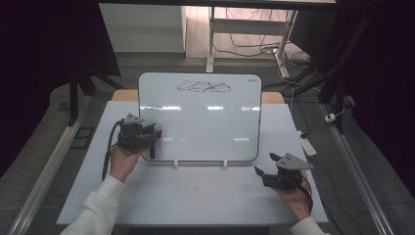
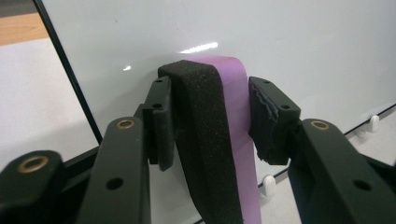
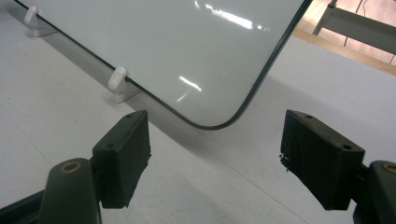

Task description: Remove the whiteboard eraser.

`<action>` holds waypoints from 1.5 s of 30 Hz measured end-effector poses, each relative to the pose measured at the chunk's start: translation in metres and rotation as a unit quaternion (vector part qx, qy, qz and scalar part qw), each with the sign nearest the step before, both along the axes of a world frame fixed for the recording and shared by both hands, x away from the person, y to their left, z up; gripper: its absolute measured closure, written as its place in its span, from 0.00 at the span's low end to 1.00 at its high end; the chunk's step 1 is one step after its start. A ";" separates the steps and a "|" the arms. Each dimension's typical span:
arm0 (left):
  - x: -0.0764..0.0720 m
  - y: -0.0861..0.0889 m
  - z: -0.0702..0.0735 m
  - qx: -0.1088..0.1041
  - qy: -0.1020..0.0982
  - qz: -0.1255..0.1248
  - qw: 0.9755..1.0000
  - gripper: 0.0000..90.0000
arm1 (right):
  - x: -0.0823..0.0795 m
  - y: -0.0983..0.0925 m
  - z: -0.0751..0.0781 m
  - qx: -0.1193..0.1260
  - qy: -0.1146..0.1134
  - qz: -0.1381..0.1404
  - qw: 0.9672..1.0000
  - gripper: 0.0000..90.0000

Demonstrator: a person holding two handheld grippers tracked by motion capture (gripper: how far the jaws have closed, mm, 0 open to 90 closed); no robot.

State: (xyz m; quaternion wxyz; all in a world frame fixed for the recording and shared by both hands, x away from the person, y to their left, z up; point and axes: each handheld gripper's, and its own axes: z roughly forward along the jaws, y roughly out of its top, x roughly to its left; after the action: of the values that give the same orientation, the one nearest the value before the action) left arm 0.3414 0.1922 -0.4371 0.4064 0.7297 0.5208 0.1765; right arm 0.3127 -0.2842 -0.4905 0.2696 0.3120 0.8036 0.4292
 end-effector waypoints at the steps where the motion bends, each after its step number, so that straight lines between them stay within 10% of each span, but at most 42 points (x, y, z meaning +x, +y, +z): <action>1: 0.000 0.001 0.000 -0.002 0.003 0.000 1.000 0.63 | 0.000 0.000 0.000 0.000 0.000 0.000 1.000 0.26; 18: -0.022 0.000 0.014 -0.017 -0.017 -0.034 0.999 0.66 | -0.003 0.002 0.003 0.002 -0.012 0.002 1.000 0.26; 45: -0.034 -0.035 0.015 -0.050 -0.049 -0.122 0.990 0.66 | -0.005 0.009 0.001 0.008 -0.015 0.011 1.000 0.27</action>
State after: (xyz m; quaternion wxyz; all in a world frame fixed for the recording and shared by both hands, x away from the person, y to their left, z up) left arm 0.3078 0.1573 -0.4217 0.4857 0.7569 0.4156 0.1356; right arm 0.3076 -0.2755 -0.4890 0.2744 0.2993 0.7993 0.4430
